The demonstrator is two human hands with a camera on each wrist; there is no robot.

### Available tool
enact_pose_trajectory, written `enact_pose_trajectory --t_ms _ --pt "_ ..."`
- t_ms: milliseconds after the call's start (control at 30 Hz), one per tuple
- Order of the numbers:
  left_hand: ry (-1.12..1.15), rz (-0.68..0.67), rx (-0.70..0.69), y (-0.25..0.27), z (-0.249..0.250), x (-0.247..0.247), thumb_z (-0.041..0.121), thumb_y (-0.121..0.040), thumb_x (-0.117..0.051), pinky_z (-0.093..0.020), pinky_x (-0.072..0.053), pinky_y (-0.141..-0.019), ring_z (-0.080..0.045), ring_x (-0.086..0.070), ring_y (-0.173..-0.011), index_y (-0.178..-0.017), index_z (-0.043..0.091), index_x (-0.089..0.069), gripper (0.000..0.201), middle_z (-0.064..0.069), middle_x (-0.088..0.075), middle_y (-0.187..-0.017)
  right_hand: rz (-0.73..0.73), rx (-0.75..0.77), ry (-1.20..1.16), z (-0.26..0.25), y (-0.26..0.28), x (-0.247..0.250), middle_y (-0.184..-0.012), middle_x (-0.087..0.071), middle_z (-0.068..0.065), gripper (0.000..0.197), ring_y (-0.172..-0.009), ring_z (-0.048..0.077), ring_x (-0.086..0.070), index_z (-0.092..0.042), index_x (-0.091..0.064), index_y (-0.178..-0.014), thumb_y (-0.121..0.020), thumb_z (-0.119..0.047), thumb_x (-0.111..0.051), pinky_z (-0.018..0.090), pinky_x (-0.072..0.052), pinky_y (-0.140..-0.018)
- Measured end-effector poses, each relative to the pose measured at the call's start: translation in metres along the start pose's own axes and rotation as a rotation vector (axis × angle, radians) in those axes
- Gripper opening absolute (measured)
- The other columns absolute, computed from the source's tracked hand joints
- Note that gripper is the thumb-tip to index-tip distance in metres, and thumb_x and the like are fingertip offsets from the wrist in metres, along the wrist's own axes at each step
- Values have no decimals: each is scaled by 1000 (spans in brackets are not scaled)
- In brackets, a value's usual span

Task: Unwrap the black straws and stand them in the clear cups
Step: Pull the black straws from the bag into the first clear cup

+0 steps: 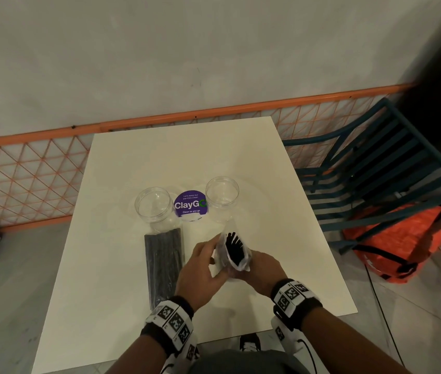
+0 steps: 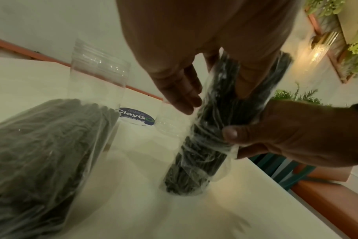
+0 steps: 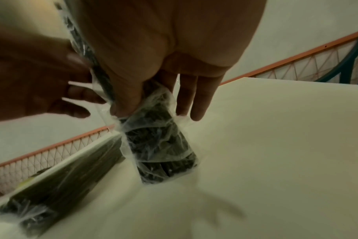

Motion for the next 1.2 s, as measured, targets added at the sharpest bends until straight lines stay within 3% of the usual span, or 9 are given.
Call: enact_pose_trajectory --t_ms 133,300,433,500,700,867,933,1033,1200 --pt "-35 -89 -5 -2 -5 -8 37 -85 -64 -38 -60 -81 -11 -66 -93 -131 24 -60 47 4 -68 -118 -28 -26 52 6 -3 -6 -109 -69 0 54 -102 24 -64 -25 -62 -115 -74 -58 -72 33 -51 -84" --pt "-105 -79 -23 -9 -14 -18 14 -92 -63 -31 -58 -84 -16 -68 -87 -122 17 -67 31 -4 -65 -124 61 105 -168 -3 1 3 -122 -50 -22 74 -116 6 -54 -32 -38 -143 -79 -48 -74 4 -34 -86" --pt "-53 -87 36 -11 -15 -21 11 -92 -64 -22 -52 -85 -19 -70 -96 -141 18 -52 51 -4 -59 -130 -3 59 -151 0 -2 -2 -118 -66 0 50 -108 22 -61 -21 -53 -128 -84 -34 -73 22 -41 -86" --pt "-25 -112 32 -10 -12 -23 9 -91 -64 -19 -48 -87 -19 -68 -102 -142 19 -51 53 -2 -62 -126 -10 18 -197 4 -6 -3 -108 -62 -5 51 -100 15 -59 -20 -54 -124 -80 -31 -77 21 -41 -85" --pt "8 -246 12 -4 -20 -30 1 -92 -52 -11 -43 -84 -6 -63 -97 -132 18 -58 44 3 -71 -115 44 -19 -202 16 -23 -10 -96 -62 -17 60 -88 5 -58 -29 -61 -116 -68 -62 -76 8 -38 -69" --pt "-56 -273 -48 -5 -15 -34 17 -92 -61 -9 -41 -93 -11 -56 -113 -127 17 -58 35 6 -55 -124 78 -70 -264 22 -25 -8 -86 -62 -14 47 -83 10 -59 -25 -65 -109 -70 -46 -81 21 -43 -72" --pt "-232 -285 -69 -4 -17 -37 31 -91 -59 -25 -45 -98 -21 -54 -120 -127 18 -56 39 -1 -51 -134 98 -55 -246 18 -24 -7 -81 -61 -19 48 -77 4 -59 -30 -64 -106 -68 -57 -77 20 -44 -71" --pt "-330 -321 -20 0 -22 -42 35 -93 -57 -29 -43 -91 -22 -54 -118 -123 16 -55 36 -2 -53 -130 153 -6 -173 8 -21 -8 -73 -54 -25 57 -68 -4 -54 -35 -58 -104 -64 -76 -66 15 -40 -64" --pt "-156 -367 18 5 -34 -48 58 -78 -54 -39 -47 -101 -17 -54 -122 -134 20 -49 68 5 -54 -133 102 -57 -226 8 -19 -17 -98 -67 -8 61 -91 16 -64 -29 -61 -116 -66 -65 -67 28 -51 -80"
Point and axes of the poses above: each hand's wrist, its own y-axis away from the middle knuckle, its own x-axis out of the back of the hand, z = x × y, the point moved 8 cm from there along -y, towards the middle knuckle
